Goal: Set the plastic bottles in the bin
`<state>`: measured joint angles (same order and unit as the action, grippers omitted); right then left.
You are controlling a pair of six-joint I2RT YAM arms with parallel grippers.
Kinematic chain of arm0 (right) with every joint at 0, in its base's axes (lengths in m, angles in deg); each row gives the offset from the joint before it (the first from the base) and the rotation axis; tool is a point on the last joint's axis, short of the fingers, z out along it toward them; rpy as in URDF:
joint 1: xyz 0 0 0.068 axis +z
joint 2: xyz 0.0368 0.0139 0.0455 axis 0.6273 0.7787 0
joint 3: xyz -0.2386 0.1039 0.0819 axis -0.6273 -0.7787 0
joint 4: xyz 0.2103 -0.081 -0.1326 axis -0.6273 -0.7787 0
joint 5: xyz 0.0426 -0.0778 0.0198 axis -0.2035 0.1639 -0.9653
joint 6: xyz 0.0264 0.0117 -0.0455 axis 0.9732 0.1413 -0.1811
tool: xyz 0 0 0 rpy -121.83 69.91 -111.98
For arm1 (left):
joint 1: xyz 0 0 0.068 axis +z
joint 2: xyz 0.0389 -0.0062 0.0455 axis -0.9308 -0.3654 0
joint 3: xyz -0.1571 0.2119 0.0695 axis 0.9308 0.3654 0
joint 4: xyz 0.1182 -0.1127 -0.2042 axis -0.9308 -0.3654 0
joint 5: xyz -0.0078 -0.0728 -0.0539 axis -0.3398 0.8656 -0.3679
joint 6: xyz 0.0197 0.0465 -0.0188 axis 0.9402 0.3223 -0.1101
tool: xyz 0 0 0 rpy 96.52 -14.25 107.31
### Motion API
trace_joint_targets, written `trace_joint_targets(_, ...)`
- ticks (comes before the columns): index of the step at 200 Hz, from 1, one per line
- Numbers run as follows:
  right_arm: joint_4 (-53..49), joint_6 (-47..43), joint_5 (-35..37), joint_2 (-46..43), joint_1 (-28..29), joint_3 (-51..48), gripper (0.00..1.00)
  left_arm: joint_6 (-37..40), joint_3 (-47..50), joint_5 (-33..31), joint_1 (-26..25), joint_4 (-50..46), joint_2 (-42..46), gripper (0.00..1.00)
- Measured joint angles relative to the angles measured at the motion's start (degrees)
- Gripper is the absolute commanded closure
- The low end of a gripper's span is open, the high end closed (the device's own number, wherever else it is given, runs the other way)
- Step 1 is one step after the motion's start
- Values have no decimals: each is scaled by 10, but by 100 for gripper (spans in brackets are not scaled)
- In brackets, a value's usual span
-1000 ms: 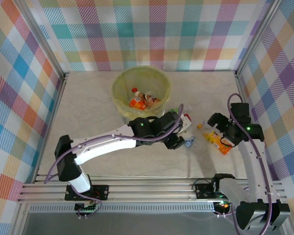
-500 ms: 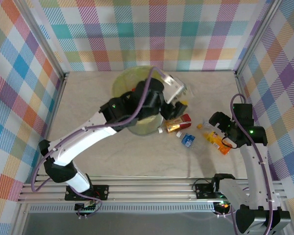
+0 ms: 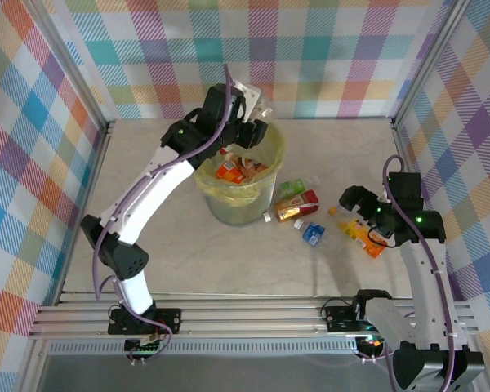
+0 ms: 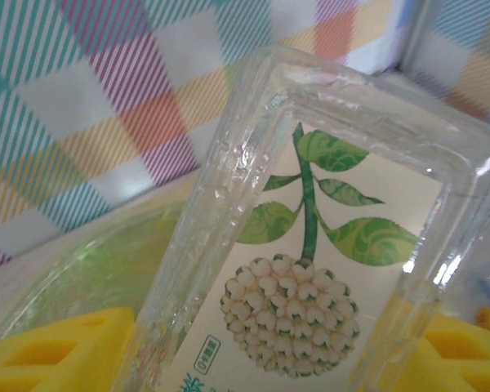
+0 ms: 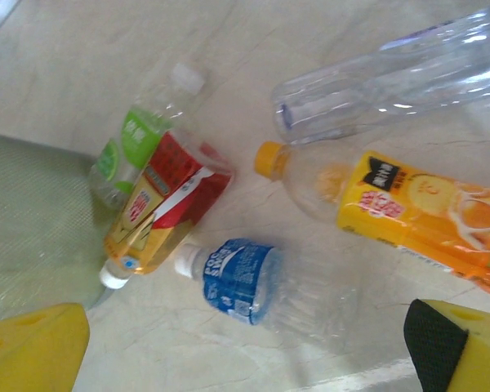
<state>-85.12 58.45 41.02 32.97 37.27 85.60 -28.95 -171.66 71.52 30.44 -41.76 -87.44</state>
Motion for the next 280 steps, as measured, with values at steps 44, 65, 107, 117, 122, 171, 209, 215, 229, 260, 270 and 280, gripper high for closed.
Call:
trace_joint_targets(44, 21, -31, -49, -28, 8, -22, 0, 5, 1, 3, 50, -31, -39, 74)
trace_joint_targets(65, 25, -42, -56, -39, 24, -42, 0, 11, 0, 7, 62, -41, -55, 73)
trace_joint_targets(107, 30, -54, -47, -43, 94, -86, 0, 19, 0, 12, 65, -70, -83, 60)
trace_joint_targets(117, 32, -54, -43, -42, 115, -93, 0, 22, 0, 12, 64, -76, -87, 55)
trace_joint_targets(122, 34, -55, -39, -40, 127, -96, 0, 24, 0, 13, 64, -77, -89, 53)
trace_joint_targets(171, 67, -56, -9, 30, 205, -115, 0, 32, 0, 12, 64, -97, -93, 23)
trace_joint_targets(209, 98, -56, 6, 76, 211, -120, 0, 36, 0, 11, 64, -102, -90, 7)
trace_joint_targets(215, 102, -56, 6, 83, 211, -120, 0, 35, 0, 11, 64, -103, -88, 5)
trace_joint_targets(229, 108, -58, 8, 103, 211, -119, 0, 37, 0, 11, 64, -103, -80, 0)
trace_joint_targets(260, 120, -63, 12, 141, 211, -119, 0, 37, 0, 11, 64, -104, -53, 0)
trace_joint_targets(270, 122, -67, 13, 146, 211, -119, 0, 36, 0, 12, 64, -105, -41, 0)
trace_joint_targets(280, 123, -70, 15, 149, 211, -119, 0, 36, 1, 13, 64, -105, -30, 0)
